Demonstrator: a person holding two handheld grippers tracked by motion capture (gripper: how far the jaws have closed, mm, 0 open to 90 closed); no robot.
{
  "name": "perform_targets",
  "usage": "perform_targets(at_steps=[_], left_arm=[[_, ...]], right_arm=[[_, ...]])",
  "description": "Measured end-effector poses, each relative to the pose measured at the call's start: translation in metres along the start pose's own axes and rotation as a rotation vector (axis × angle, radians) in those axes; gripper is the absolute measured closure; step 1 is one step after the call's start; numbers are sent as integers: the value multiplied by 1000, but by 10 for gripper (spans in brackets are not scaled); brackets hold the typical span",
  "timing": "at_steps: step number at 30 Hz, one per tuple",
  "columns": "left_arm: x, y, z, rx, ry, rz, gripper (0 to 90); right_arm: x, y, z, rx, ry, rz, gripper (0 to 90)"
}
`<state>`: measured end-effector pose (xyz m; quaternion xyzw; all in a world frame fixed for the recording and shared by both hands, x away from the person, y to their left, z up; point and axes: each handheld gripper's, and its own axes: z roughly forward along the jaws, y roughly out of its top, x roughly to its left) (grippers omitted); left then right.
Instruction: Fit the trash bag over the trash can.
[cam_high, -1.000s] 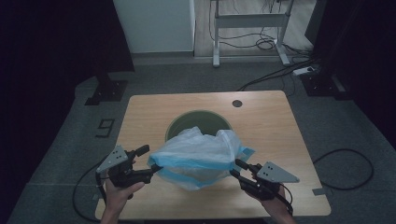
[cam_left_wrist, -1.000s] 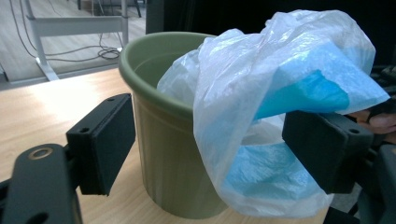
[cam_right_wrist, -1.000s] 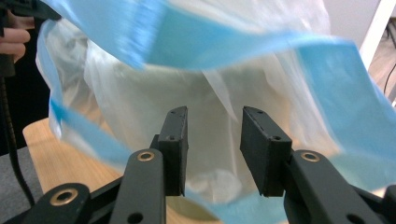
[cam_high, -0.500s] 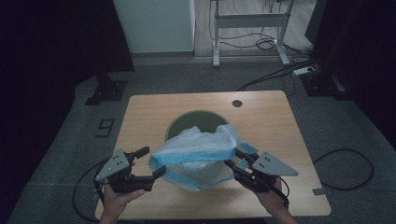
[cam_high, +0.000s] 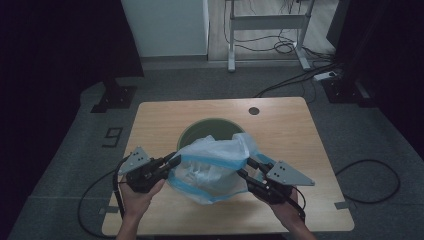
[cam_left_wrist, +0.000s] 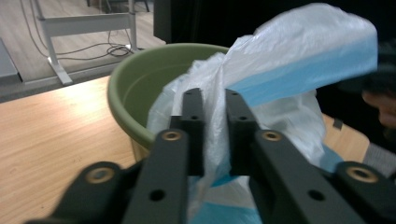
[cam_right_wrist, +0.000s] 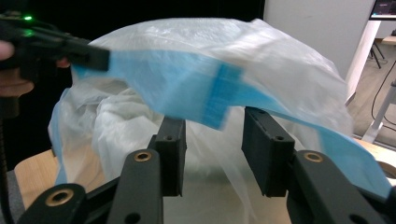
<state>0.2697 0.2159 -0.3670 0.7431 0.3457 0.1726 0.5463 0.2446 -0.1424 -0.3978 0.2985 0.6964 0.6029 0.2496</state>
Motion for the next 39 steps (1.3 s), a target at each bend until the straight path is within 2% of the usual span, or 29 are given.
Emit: perform_targets(at_steps=[1,2,4,6,7,9,12,13,15,18,20,21,22,25,26,27,29,31,33,34,35,37,39], left_arm=[[4,1,0,-16,9,-26,845],[4,1,0,-16,9,-26,857],[10,3,0,-41,17,-51,871],[14,4,0,-54,17,-66,878],[14,4,0,-54,17,-66,880],[19,4,0,-66,11,-92,883],[22,4,1,-72,6,-108,885],[24,4,2,-74,2,-123,885],[25,3,3,-74,-1,-131,886],[28,2,4,-74,2,-135,885],[29,2,5,-73,5,-135,885],[30,3,5,-75,6,-137,885],[33,3,5,-86,8,-144,886],[40,4,5,-99,17,-157,885],[40,4,5,-99,17,-157,885],[44,5,5,-102,17,-166,885],[56,7,7,-105,21,-191,885],[59,7,8,-105,32,-194,885],[70,9,12,-98,47,-209,884],[70,9,12,-98,47,-209,884],[77,10,17,-88,54,-219,883],[79,10,19,-81,59,-223,882],[87,10,28,-69,71,-238,882]], right_arm=[[0,-2,-3,-2,-3,-6,575],[0,-2,-3,-2,-3,-6,575],[-3,-6,-13,-19,-31,-22,560],[-7,-7,-20,-36,-78,-21,546],[-10,-6,-23,-46,-93,-15,537],[-16,-5,-27,-58,-117,-10,514],[-21,-3,-27,-52,-111,-14,492],[-23,-4,-23,-21,-82,-20,464],[-22,-6,-20,-1,-46,-16,441],[-19,-10,-15,23,-54,-45,413],[-20,-11,-13,32,-63,-49,426],[-21,-11,-10,40,-66,-52,483],[-25,-9,-6,51,-63,-54,627],[-33,-3,1,57,-73,-34,802],[-33,-3,1,57,-73,-34,802],[-37,0,4,54,-79,-24,839],[-50,8,14,48,-91,-1,882],[-53,11,18,44,-100,-3,884],[-66,18,29,37,-117,23,885],[-66,18,29,37,-117,23,885],[-74,21,37,41,-130,44,884],[-78,21,41,45,-132,56,884],[-86,21,54,59,-147,82,881]])
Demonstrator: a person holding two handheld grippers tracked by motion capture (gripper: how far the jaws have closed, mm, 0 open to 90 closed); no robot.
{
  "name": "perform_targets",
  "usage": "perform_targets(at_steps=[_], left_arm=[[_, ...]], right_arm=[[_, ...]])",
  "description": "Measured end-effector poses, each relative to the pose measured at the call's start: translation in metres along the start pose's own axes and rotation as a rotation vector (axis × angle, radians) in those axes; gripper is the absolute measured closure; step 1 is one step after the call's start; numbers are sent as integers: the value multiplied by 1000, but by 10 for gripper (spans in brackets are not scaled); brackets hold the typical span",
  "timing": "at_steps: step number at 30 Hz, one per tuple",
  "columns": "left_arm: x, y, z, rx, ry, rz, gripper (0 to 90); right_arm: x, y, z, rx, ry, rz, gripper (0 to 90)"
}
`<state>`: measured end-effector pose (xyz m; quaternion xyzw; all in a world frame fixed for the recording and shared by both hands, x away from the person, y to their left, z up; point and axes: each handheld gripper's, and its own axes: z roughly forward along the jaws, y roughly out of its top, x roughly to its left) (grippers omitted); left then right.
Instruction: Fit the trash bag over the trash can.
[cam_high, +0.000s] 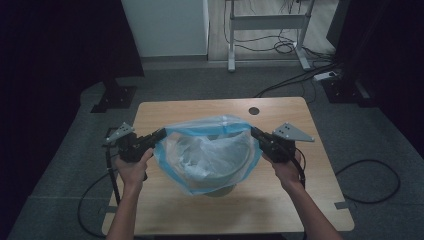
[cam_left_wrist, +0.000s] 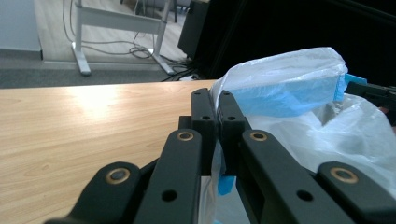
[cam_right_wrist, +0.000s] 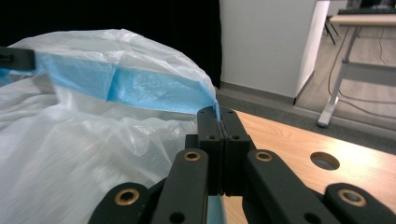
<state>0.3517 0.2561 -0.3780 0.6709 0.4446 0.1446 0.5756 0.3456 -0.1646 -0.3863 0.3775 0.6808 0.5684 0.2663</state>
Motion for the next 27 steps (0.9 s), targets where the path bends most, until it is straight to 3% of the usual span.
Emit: perform_targets(at_steps=[3,8,15,18,22,27], left_arm=[[4,1,7,11,10,-3,881],[14,-1,27,53,37,-18,879],[21,-11,44,89,47,-40,880],[24,-16,55,131,76,-51,882],[26,-22,64,169,84,-71,887],[24,-26,71,200,75,-72,890]], right_arm=[[-4,-2,9,7,-15,23,881],[-16,-13,32,12,-69,121,874],[-21,-27,46,42,-104,145,873],[-24,-35,54,75,-81,161,868],[-29,-43,60,106,-54,212,865],[-31,-49,63,127,-45,230,889]])
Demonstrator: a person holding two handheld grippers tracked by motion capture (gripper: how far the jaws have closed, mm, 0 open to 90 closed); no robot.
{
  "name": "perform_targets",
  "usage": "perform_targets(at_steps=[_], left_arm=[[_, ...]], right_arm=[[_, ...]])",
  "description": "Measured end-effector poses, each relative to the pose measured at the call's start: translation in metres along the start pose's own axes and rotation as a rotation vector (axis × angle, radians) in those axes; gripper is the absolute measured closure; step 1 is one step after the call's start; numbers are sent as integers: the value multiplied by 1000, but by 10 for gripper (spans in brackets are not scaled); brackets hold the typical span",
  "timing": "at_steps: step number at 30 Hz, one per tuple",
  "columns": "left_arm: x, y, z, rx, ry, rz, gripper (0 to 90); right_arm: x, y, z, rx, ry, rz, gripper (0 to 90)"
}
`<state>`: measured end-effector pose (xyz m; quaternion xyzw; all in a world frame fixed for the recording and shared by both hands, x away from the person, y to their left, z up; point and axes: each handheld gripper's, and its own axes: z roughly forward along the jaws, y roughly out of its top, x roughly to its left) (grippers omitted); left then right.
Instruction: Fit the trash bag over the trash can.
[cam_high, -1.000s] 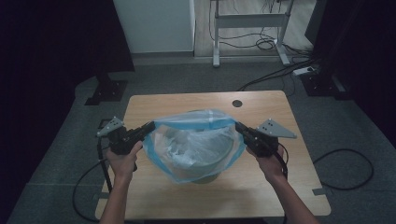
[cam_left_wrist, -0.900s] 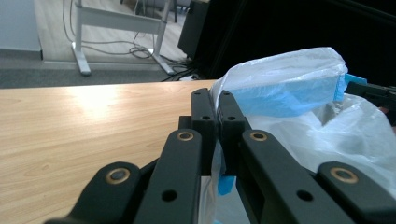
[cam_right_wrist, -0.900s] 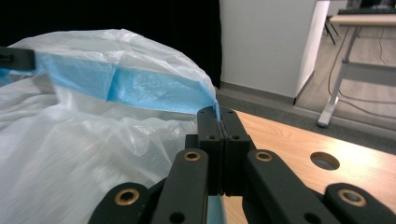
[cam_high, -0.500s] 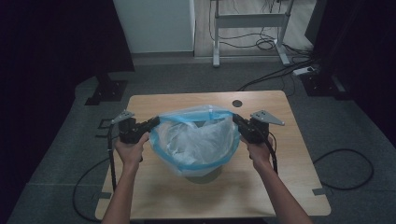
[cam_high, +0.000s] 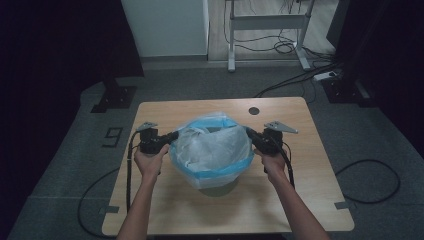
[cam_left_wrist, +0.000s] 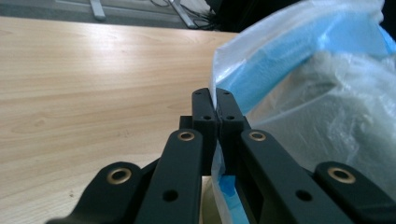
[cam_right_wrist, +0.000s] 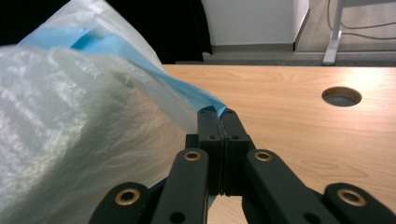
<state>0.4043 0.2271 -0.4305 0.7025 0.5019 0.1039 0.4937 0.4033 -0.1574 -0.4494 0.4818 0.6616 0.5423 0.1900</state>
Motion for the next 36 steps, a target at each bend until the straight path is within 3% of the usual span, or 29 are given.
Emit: perform_targets(at_steps=[6,12,19,24,29,31,32,33,36], left_arm=[[-1,-1,10,36,-8,-1,893],[3,-2,19,87,-15,-26,893],[4,-8,18,129,-18,-25,893],[9,-14,15,141,-16,-45,893],[9,-14,5,97,-38,-51,875],[7,-14,2,80,-41,-47,864],[7,-14,2,80,-41,-47,860],[7,-13,0,71,-48,-47,857],[6,-13,-2,66,-51,-43,849]], right_arm=[[-1,0,4,14,9,-6,892],[-5,-2,11,46,25,28,892],[-3,-6,12,112,-17,-9,892],[-8,-9,8,122,-36,-2,891],[-15,-11,-2,79,-38,22,882],[-15,-8,-11,19,-56,24,770],[-15,-8,-11,19,-56,24,770],[-13,-5,-23,-44,-82,14,723],[-4,0,-45,-97,-78,-26,644]])
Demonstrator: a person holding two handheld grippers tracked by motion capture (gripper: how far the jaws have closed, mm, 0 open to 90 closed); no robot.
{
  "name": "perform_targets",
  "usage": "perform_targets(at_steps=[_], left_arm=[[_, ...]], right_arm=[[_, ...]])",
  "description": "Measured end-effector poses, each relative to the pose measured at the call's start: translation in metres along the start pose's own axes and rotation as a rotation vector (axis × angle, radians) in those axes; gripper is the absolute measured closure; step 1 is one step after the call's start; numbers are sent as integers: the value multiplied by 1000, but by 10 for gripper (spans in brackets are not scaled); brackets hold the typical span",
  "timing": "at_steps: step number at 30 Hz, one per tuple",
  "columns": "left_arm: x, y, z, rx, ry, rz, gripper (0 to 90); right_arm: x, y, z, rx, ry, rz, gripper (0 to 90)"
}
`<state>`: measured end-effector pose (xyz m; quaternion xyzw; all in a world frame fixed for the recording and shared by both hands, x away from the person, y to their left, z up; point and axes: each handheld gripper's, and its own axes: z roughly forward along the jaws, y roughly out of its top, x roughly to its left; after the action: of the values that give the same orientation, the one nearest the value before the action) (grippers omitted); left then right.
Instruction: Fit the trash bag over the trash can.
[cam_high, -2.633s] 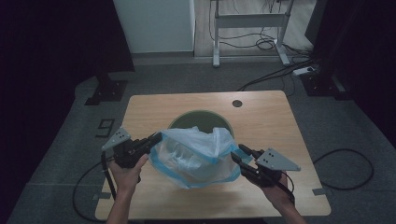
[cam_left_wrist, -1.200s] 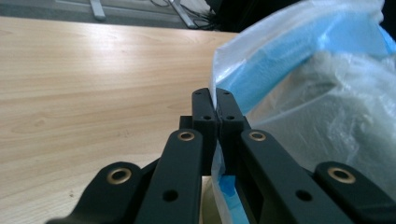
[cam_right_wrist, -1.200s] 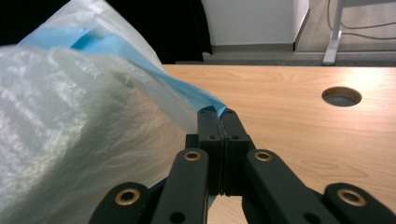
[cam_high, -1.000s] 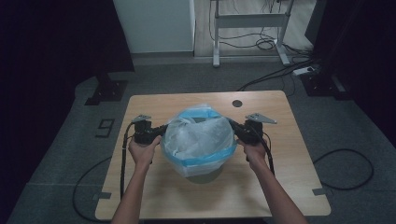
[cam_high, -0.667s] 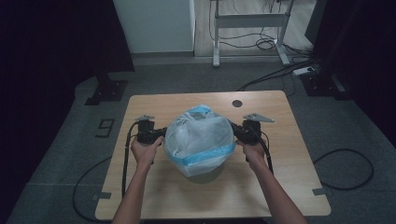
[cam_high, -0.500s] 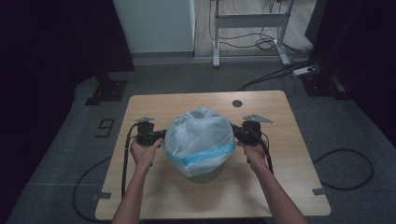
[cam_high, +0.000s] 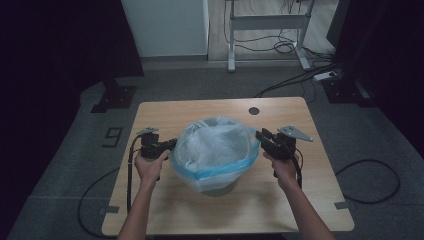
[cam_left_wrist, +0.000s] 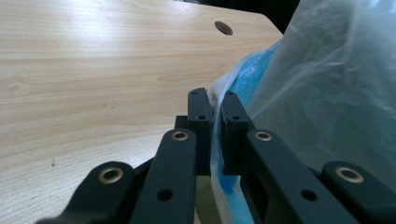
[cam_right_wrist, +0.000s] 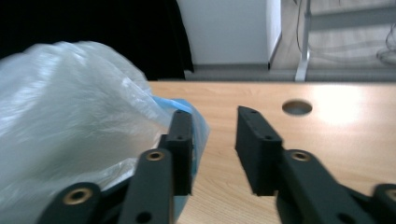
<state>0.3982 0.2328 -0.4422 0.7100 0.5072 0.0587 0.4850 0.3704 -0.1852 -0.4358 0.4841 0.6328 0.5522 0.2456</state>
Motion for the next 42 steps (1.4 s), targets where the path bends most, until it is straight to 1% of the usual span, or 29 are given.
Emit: perform_targets(at_steps=[2,4,6,7,8,9,10,11,13,14,15,16,17,19,20,21,23,24,25,26,27,29,30,32,34,36,39,40,42], left_arm=[[-2,0,-1,-6,-1,3,846],[-3,0,-1,-9,3,5,850],[-3,0,-2,-11,3,3,850],[-4,-1,-3,-15,6,0,850],[-4,-1,-4,-16,5,0,850],[-4,-1,-5,-17,6,1,850],[-4,-1,-5,-17,6,1,850],[-4,-2,-6,-21,7,3,849],[-4,-2,-7,-26,9,4,849],[-4,-2,-7,-26,9,4,848],[-4,-2,-8,-28,12,4,848],[-4,-2,-8,-28,12,4,848],[-4,-2,-7,-30,15,3,848],[-5,-3,-6,-29,14,1,848],[-5,-3,-6,-29,14,1,848],[-6,-3,-6,-29,13,3,848],[-7,-3,-5,-27,13,7,847],[-7,-3,-5,-27,13,7,847],[-7,-3,-5,-28,13,9,847],[-7,-3,-5,-28,13,9,847],[-7,-3,-5,-31,14,7,847],[-6,-3,-6,-31,14,6,847],[-6,-3,-6,-31,14,6,847],[-5,-4,-6,-34,13,5,847],[-6,-4,-6,-35,11,6,847],[-6,-5,-6,-36,11,5,847],[-5,-6,-7,-36,13,4,847],[-5,-6,-7,-36,16,6,846],[-5,-6,-8,-39,15,5,846]], right_arm=[[6,3,-15,-20,22,-29,613],[11,7,-27,-38,18,-61,576],[11,9,-31,-39,24,-62,564],[10,12,-40,-45,21,-63,537],[8,13,-43,-50,26,-60,536],[8,15,-48,-54,44,-53,536],[8,15,-48,-54,44,-53,536],[11,15,-57,-62,88,-71,529],[20,13,-69,-61,141,-104,517],[20,13,-69,-61,141,-104,517],[30,10,-79,-56,200,-134,503],[30,10,-79,-56,200,-134,503],[39,6,-85,-43,254,-154,484],[47,3,-87,-24,304,-164,453],[47,3,-87,-24,304,-164,453],[56,1,-85,-12,336,-180,419],[65,0,-81,1,367,-203,375],[65,0,-81,1,367,-203,375],[74,1,-76,14,396,-226,340],[74,1,-76,14,396,-226,340],[83,2,-71,27,424,-249,310],[90,3,-65,42,453,-265,297],[90,3,-65,42,453,-265,297],[98,2,-56,68,481,-287,294],[101,0,-54,79,491,-304,300],[103,-3,-55,82,491,-321,348],[103,-8,-61,58,490,-344,476],[103,-10,-64,45,481,-354,520],[104,-12,-69,37,483,-372,633]])
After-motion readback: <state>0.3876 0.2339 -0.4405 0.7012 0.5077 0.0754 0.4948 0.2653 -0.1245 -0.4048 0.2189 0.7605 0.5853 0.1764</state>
